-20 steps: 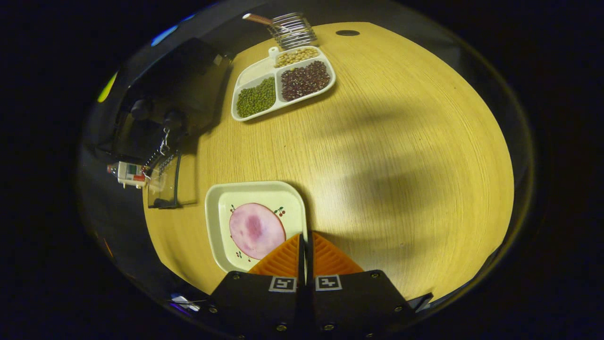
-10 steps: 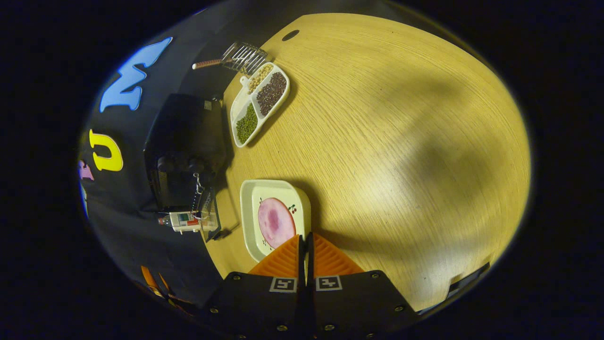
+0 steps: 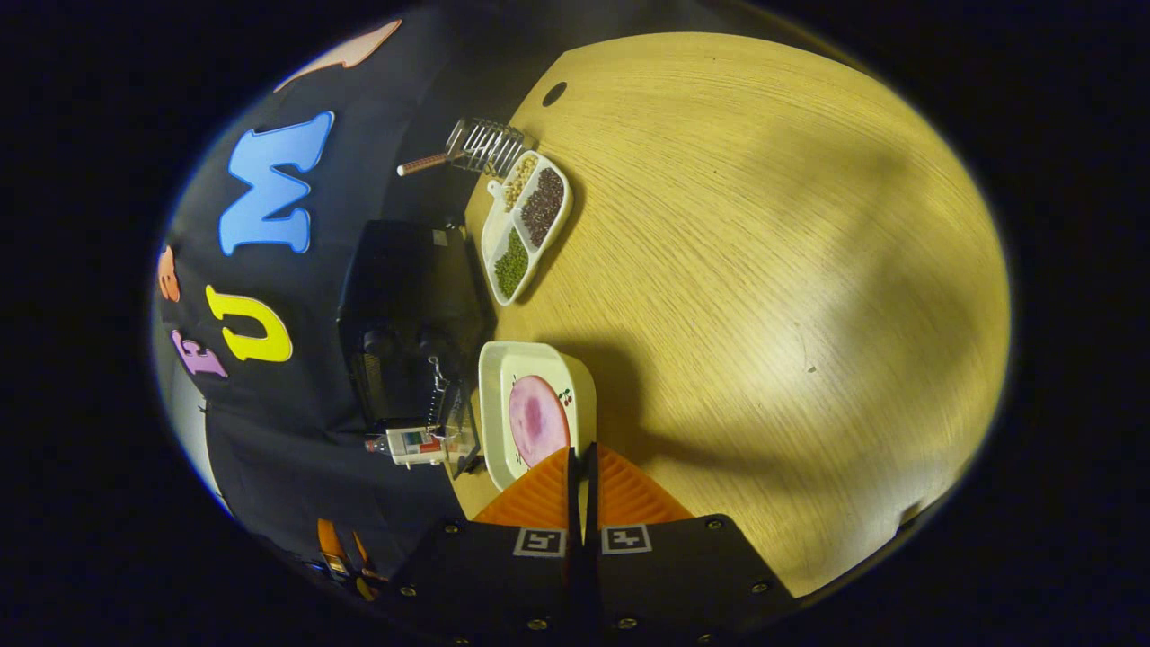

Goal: Open the electric oven with the left hand, put the food in, and close the electric oven.

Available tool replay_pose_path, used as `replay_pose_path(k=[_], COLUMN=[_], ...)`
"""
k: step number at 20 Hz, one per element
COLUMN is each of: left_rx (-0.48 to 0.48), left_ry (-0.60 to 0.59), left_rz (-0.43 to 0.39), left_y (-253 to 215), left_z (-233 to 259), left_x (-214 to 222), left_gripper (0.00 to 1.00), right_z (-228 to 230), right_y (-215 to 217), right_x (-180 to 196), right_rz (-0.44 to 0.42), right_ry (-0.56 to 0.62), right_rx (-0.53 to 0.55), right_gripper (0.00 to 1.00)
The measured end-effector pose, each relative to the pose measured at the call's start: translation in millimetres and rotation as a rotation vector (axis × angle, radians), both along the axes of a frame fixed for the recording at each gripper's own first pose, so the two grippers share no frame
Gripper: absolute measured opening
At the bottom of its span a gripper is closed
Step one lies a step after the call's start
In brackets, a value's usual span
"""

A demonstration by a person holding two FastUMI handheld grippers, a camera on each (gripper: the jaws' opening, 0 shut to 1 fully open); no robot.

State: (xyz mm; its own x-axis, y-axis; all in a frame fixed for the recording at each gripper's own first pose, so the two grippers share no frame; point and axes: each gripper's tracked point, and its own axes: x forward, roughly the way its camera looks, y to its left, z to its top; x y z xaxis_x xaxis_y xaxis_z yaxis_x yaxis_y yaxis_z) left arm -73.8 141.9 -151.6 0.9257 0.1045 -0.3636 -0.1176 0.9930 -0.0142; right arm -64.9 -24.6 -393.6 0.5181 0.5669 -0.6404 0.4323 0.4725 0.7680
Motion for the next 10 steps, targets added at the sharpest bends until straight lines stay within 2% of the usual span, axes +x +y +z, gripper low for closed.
replay_pose_path(k=[1,6,10], left_rx=[0.0,0.0,-0.007], left_ry=[-0.002,-0.037,-0.111], left_rz=[0.001,0.003,-0.007], left_y=[0.3,0.1,1.1], left_z=[0.9,15.6,50.3], left_x=[0.8,5.0,9.4], left_gripper=[0.97,0.99,1.0], right_z=[5.1,34.0,57.5], right_y=[1.8,34.1,67.5], right_x=[-0.7,2.0,3.9], right_rz=[-0.005,0.006,0.027], right_ry=[-0.008,-0.05,-0.08], right_rx=[0.011,0.068,0.077], right_gripper=[0.0,0.0,0.0])
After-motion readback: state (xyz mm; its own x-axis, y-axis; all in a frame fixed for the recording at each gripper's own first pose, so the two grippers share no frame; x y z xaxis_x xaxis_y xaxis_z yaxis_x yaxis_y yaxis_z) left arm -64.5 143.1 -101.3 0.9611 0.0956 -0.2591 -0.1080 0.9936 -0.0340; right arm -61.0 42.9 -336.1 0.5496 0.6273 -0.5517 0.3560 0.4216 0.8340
